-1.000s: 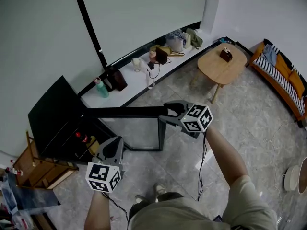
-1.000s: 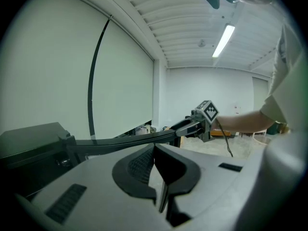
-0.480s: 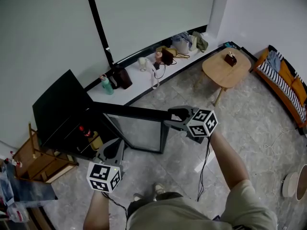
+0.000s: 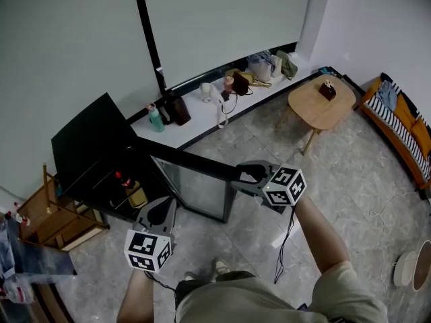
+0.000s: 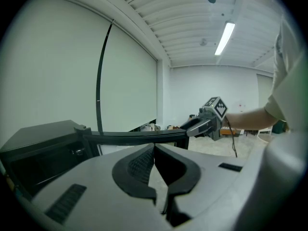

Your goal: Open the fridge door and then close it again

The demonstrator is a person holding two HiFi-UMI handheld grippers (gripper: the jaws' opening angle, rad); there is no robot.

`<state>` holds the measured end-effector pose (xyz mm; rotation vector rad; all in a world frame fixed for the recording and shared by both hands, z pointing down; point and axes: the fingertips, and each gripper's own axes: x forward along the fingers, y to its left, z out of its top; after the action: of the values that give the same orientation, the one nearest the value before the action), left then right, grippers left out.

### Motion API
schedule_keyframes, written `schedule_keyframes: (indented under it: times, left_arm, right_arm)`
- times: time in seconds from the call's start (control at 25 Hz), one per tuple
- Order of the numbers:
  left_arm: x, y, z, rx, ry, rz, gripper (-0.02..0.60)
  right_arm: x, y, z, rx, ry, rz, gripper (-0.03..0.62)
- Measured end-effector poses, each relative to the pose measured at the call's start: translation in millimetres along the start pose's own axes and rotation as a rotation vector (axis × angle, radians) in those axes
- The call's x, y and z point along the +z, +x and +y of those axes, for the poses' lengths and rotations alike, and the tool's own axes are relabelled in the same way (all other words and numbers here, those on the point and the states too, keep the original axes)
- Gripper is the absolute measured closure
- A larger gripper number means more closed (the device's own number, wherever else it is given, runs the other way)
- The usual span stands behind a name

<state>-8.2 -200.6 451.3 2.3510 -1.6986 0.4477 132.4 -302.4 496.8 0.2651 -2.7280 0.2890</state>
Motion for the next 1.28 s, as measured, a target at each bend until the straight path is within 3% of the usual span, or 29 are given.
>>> schedule_keyframes:
  times: [0.32,1.28]
  left_arm:
    - [-7,-19,5,0.029,-0.014,0.003,0.574]
    - [-39,-87,32,0.129,-0.078,0.014,0.574]
  right_arm:
    - [-3,3,33,-0.012,-0.003,0.03,0.393]
    - [-6,49,145,0.114,-0.04,0.078,0.373]
